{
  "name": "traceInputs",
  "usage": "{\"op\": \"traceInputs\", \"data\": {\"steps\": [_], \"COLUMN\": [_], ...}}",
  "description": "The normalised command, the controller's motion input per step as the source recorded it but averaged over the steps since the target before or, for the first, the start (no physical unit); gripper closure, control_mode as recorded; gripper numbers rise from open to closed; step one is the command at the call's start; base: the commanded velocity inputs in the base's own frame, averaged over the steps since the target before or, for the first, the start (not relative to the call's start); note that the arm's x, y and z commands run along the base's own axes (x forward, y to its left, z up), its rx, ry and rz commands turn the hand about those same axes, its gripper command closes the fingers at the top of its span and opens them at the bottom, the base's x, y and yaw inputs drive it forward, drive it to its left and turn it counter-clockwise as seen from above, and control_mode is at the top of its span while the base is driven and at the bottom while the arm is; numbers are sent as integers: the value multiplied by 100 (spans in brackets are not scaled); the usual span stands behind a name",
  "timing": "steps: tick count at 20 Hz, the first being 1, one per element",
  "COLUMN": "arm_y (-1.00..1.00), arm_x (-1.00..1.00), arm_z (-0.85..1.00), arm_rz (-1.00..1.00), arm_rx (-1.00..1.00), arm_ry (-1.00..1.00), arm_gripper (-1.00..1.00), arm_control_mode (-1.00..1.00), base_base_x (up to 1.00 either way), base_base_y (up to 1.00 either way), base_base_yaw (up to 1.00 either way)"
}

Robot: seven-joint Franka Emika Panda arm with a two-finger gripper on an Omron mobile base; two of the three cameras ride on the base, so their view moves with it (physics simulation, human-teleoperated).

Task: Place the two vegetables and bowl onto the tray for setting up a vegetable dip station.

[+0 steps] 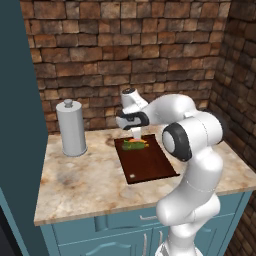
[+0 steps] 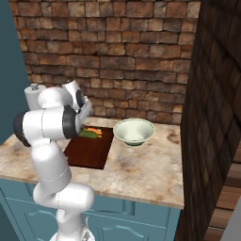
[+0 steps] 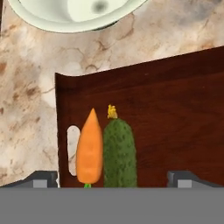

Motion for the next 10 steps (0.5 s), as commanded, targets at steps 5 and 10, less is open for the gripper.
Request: {"op": "traceInputs", "data": {"steps": [5, 10], "arm_y": [-2, 0], "arm_x": [-21, -23], "arm_z": [52, 42], "arm_rz": [-8, -11], "arm_rx": [0, 0], "arm_ry": [5, 4], "arm_gripper": [-100, -100], "arm_control_mode": [-100, -100], "base_base_x": [0, 0], "base_base_y": [0, 0], "base_base_yaw": [0, 0]}}
